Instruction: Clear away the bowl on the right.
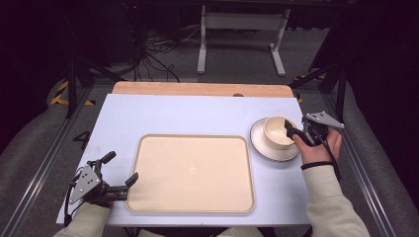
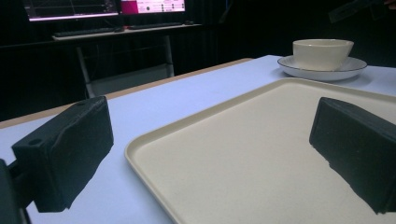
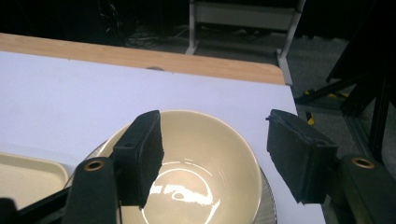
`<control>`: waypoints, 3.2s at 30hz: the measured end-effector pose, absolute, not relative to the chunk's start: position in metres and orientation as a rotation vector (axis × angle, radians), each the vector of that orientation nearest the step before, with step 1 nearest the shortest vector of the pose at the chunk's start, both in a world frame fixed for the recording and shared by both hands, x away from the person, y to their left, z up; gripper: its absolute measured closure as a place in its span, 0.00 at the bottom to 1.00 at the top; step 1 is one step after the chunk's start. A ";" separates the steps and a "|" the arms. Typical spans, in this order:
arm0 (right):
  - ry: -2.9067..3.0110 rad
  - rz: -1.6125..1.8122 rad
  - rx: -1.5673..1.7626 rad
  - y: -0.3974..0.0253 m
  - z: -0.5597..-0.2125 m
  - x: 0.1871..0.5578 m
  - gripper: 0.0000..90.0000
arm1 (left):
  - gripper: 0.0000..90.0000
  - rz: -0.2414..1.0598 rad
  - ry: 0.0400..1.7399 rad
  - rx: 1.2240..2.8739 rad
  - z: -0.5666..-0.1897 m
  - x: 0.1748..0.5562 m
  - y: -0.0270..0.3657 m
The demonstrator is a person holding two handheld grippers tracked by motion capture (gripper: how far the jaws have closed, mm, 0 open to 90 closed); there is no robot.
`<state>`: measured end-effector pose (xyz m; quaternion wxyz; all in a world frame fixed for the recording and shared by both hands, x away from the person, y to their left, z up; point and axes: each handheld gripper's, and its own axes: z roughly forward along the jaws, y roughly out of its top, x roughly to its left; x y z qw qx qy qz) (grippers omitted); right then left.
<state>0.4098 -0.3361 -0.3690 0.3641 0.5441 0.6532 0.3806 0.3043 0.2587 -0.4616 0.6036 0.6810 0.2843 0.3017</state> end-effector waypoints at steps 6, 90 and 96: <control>1.723 0.937 1.497 -0.340 -0.372 0.420 0.44 | 0.00 0.697 0.657 1.579 -0.461 0.304 0.259; 1.929 0.751 1.967 -0.351 -0.360 0.461 0.92 | 0.00 0.697 0.659 1.576 -0.462 0.305 0.259; 1.941 0.775 1.959 -0.350 -0.353 0.458 0.92 | 0.00 0.697 0.659 1.576 -0.462 0.305 0.259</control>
